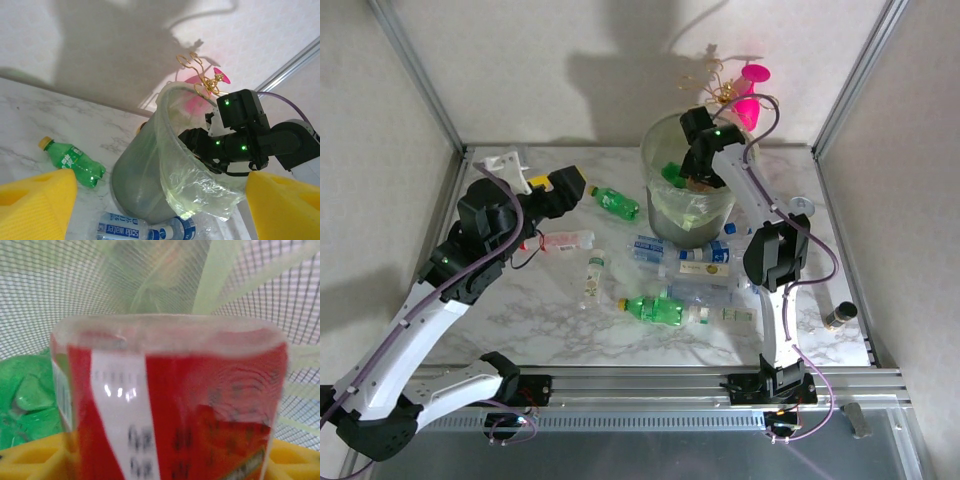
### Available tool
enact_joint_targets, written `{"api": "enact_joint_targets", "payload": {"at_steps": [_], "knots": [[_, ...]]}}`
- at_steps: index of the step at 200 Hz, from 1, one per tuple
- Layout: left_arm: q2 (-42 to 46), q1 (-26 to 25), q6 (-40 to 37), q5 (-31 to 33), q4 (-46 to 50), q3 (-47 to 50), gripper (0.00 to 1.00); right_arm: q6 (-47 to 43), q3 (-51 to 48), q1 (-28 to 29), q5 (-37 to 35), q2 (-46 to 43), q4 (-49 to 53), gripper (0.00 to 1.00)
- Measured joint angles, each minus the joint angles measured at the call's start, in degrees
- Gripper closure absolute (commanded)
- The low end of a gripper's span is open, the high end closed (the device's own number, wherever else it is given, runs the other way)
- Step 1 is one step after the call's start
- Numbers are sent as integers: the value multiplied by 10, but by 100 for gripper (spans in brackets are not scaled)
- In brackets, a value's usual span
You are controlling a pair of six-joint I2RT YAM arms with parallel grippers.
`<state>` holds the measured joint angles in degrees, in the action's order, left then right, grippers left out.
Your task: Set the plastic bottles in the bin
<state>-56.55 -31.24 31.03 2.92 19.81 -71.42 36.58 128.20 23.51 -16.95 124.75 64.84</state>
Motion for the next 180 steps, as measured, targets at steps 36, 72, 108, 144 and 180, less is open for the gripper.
{"api": "enact_joint_targets", "payload": {"at_steps": [36,72,108,144,180], "knots": [[0,3,0,10,9,0,13,4,1,0,-9,0,6,13],[0,3,0,12,10,0,13,-1,2,0,-26,-4,5,10],[-8,3,0,15,17,-4,12,-17,10,0,-29,-36,-2,7],[-34,3,7,18,24,-15,11,-32,-10,0,1,-131,-49,1],[-97,3,53,21,30,-38,10,-48,-146,0,57,-304,-150,4]]}}
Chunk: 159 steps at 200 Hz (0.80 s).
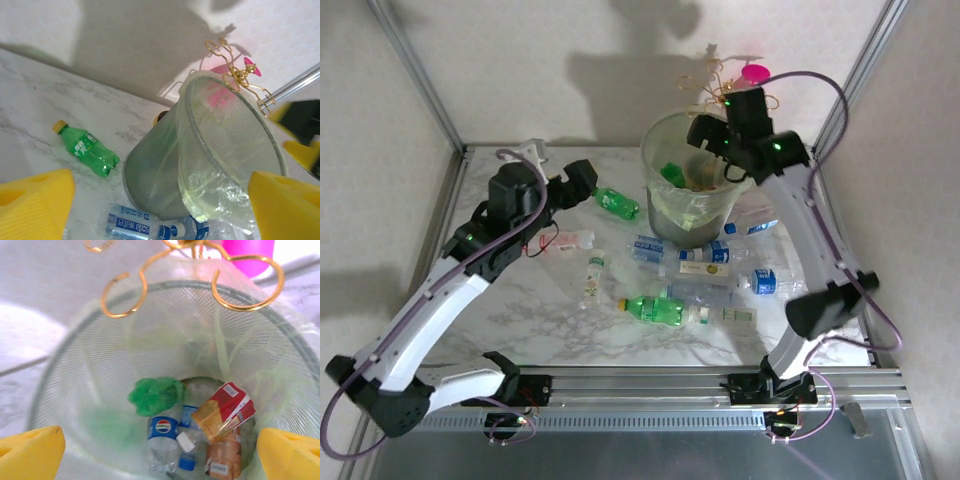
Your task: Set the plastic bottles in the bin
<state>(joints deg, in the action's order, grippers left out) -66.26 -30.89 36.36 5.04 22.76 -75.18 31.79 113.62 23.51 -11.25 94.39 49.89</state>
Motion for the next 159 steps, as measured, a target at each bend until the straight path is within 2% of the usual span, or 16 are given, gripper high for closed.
{"api": "enact_joint_targets", "payload": {"at_steps": [28,81,126,139,159], "knots": [[-74,17,98,1,8,-20,10,-13,-57,0,10,-90,-39,6],[-203,51,267,-5,4,-48,10,-29,-120,-1,14,-178,-56,7],[-355,82,340,-44,0,-116,5,-34,-147,-1,8,-241,-50,7],[-400,86,348,-53,2,-130,1,-33,-160,-1,8,-261,-46,7],[-466,89,350,-64,4,-161,0,-31,-182,-1,8,-283,-33,7]]}}
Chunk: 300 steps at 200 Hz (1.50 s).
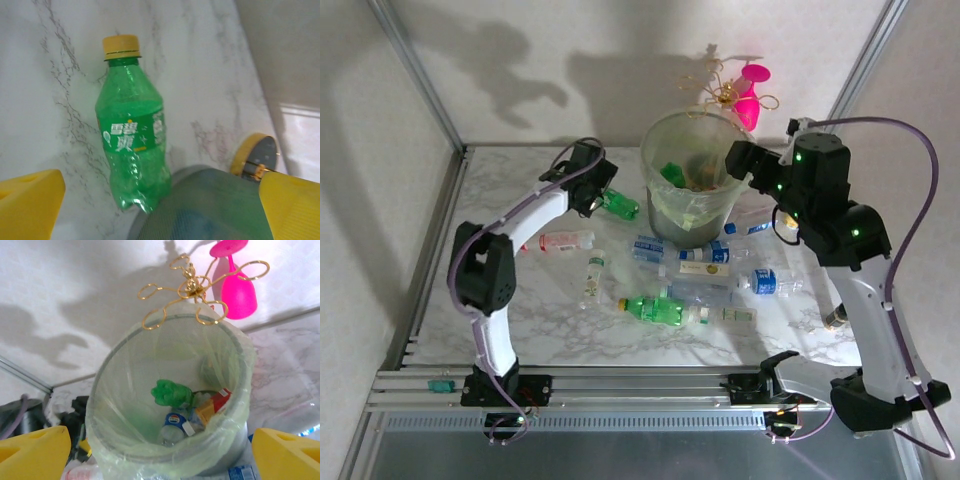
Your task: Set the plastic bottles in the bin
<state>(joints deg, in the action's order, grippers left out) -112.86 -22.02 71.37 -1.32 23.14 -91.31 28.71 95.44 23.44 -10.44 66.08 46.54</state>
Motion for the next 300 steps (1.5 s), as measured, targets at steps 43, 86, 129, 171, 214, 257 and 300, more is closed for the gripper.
{"api": "enact_joint_targets", "payload": {"at_steps": [43,86,129,171,214,257,300], "knots": [[-87,0,-4,-13,-9,-48,2,11,-23,0,1,-13,36,7],[-144,1,-7,-13,-18,-71,8,10,-23,0,0,-13,50,7],[-190,1,-26,-9,-9,-116,36,6,-23,0,0,-11,53,7],[-189,1,-45,4,-16,-116,53,-3,-23,0,0,0,51,7],[-180,1,-63,17,-8,-116,53,-16,-4,0,0,16,50,7],[-78,2,-86,41,4,-76,52,-30,44,0,5,39,26,7],[73,10,-134,53,-10,-51,49,-37,64,0,50,69,-8,8]]}}
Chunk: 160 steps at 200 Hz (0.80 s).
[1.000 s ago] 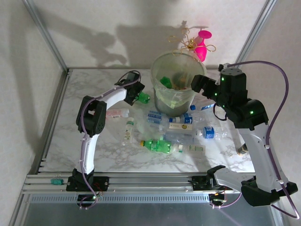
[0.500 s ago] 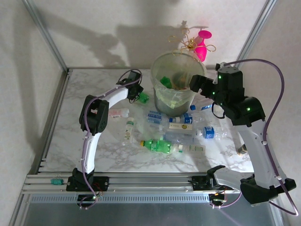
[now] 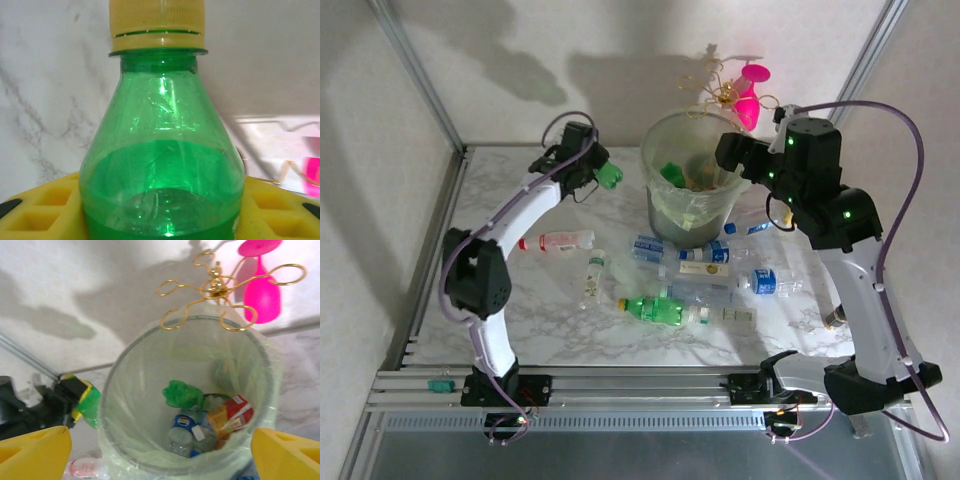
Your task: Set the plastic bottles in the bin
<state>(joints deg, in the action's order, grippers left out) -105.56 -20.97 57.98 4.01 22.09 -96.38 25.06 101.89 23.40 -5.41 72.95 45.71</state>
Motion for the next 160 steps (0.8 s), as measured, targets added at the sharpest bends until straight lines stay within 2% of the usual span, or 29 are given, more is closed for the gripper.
{"api": "enact_joint_targets", "payload": {"at_steps": [31,68,117,136,160], "knots": [[104,3,-46,-21,-47,44,50,-5,-2,0,71,24,-45,7],[233,0,-81,-96,-136,142,49,-9,-31,0,192,21,-120,9],[278,-45,-126,-227,-243,144,47,0,-58,1,327,18,-185,11],[286,-64,-139,-265,-265,144,46,5,-60,7,372,20,-207,3],[298,-71,-146,-300,-292,144,46,17,-60,22,435,28,-243,2]]}}
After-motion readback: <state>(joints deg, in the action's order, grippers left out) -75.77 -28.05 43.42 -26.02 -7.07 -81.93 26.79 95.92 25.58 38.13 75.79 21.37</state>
